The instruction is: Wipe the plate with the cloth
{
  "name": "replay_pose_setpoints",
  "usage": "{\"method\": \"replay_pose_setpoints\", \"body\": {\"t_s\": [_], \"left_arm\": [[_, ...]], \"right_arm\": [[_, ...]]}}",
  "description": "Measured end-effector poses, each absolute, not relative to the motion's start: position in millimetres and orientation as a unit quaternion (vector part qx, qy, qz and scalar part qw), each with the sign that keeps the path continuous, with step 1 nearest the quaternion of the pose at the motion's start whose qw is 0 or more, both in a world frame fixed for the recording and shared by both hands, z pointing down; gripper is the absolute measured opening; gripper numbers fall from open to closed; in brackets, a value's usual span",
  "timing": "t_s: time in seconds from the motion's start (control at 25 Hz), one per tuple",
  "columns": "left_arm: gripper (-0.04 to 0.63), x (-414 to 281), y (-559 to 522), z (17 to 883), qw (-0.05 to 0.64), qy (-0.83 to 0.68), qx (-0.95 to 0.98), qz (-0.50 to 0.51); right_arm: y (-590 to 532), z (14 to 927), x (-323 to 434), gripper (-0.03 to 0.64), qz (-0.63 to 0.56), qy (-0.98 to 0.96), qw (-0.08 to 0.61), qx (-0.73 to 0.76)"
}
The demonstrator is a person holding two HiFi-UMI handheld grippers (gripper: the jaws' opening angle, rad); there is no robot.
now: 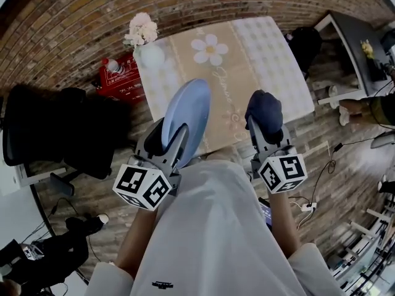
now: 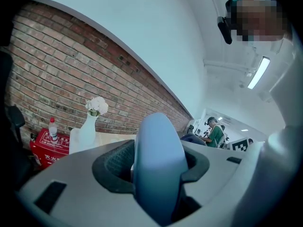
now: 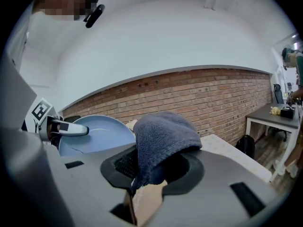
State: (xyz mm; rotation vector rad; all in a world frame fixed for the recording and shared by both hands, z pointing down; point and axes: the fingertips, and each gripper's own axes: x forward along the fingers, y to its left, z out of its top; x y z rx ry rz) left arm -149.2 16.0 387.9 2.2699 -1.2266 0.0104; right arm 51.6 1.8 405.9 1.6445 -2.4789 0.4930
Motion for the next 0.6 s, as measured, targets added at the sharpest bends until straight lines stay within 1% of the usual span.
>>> {"method": "replay_pose_setpoints", "body": {"t_s": [0.6], "left_arm": [[0.218,-136.4,14.8,396.1,0.289,-0.455,0.843,0.015]], "right_arm": [[3.5,410.2,48.8,0.143,0.17,-0.824,0.075,0.536]]}}
